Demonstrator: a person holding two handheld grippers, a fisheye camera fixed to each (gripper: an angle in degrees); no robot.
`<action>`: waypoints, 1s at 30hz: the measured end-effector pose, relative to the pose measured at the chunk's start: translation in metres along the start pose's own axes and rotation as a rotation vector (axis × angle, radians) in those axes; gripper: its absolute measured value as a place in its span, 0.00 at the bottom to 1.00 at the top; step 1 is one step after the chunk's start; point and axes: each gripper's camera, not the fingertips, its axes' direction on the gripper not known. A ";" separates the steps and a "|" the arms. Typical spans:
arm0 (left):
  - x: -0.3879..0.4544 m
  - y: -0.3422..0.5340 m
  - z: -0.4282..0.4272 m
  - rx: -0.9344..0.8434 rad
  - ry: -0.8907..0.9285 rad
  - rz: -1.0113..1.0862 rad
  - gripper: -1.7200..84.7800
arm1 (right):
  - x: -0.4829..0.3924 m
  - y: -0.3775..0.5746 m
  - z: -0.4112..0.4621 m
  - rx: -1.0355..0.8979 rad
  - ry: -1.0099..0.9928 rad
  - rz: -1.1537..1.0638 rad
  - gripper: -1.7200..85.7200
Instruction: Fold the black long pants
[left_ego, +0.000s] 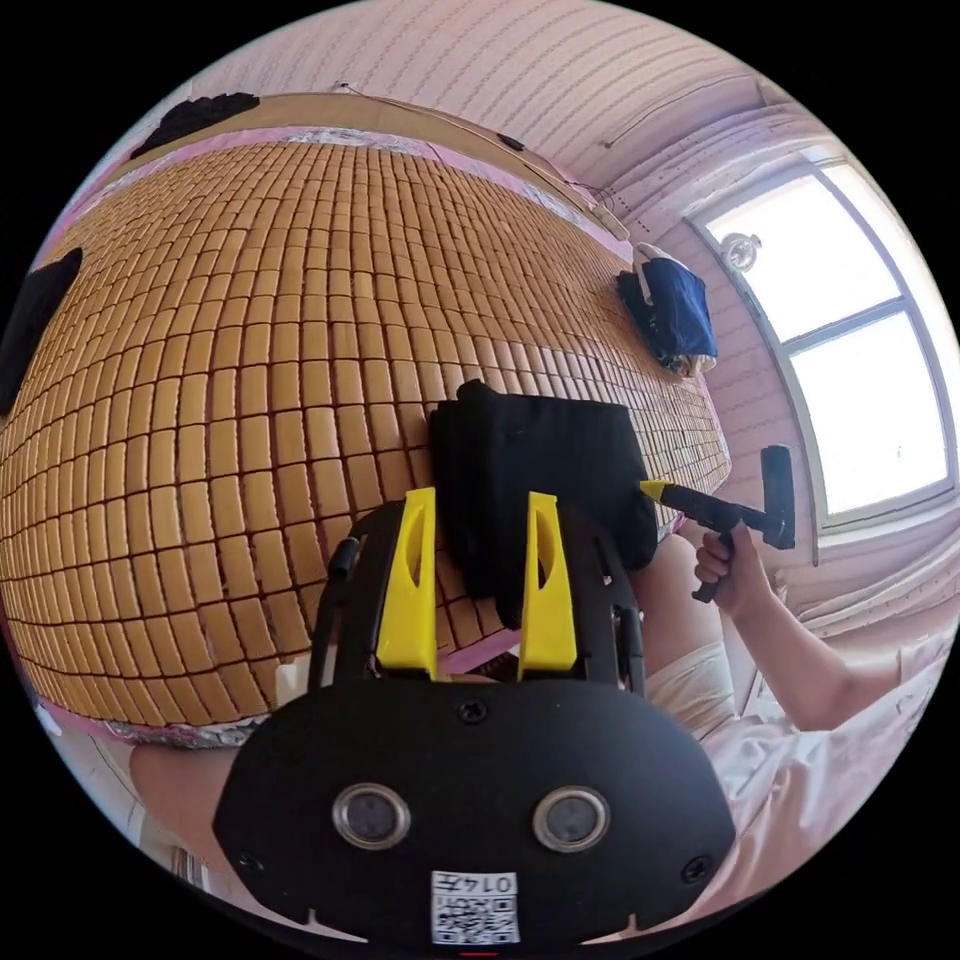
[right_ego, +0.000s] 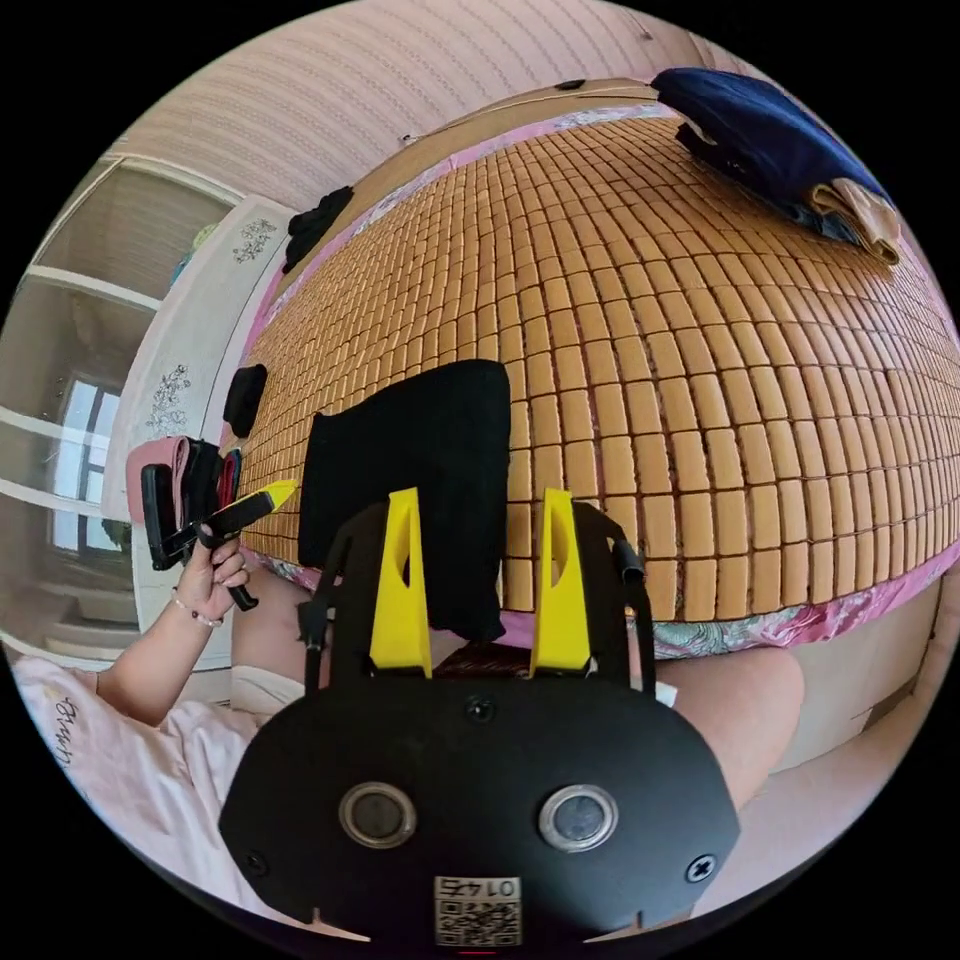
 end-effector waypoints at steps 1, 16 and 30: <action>-0.006 -0.004 0.009 -0.036 0.012 -0.003 0.18 | 0.000 -0.004 0.009 -0.035 -0.051 0.008 0.19; -0.074 0.056 -0.004 -0.059 0.133 -0.100 0.11 | -0.116 -0.018 0.008 -0.086 0.181 -0.149 0.13; -0.155 0.145 -0.108 0.455 0.185 -0.329 0.09 | -0.402 -0.090 -0.053 -0.082 0.028 -0.944 0.06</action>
